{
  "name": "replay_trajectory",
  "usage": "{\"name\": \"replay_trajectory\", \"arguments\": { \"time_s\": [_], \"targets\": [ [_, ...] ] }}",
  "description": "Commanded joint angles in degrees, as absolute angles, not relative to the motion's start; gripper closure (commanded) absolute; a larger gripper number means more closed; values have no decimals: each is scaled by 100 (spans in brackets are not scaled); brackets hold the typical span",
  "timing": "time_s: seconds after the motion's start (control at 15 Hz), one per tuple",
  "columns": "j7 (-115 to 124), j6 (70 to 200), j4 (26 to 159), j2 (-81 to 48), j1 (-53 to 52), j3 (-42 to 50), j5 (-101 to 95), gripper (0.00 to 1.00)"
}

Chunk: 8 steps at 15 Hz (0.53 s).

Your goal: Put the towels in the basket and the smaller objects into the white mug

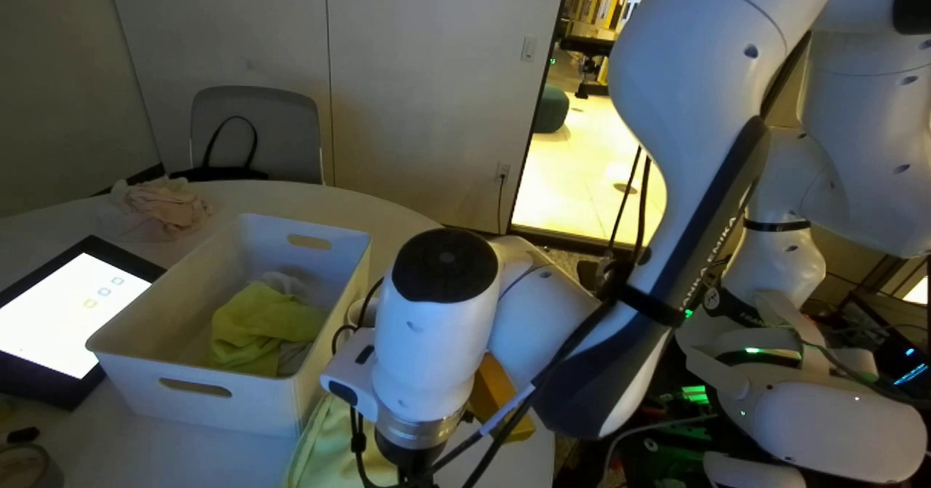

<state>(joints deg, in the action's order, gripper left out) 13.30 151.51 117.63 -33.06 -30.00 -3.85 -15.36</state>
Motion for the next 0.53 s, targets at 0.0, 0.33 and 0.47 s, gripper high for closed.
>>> {"name": "replay_trajectory", "arguments": {
  "time_s": [0.0,0.33,0.47],
  "targets": [
    [1352,14977,11549,-3494,-3031,-525,-1584,0],
    [1434,14967,11731,-3533,-3083,-654,-1532,0],
    [1519,14988,11750,-3585,-3116,-693,-1488,0]
  ]
}}
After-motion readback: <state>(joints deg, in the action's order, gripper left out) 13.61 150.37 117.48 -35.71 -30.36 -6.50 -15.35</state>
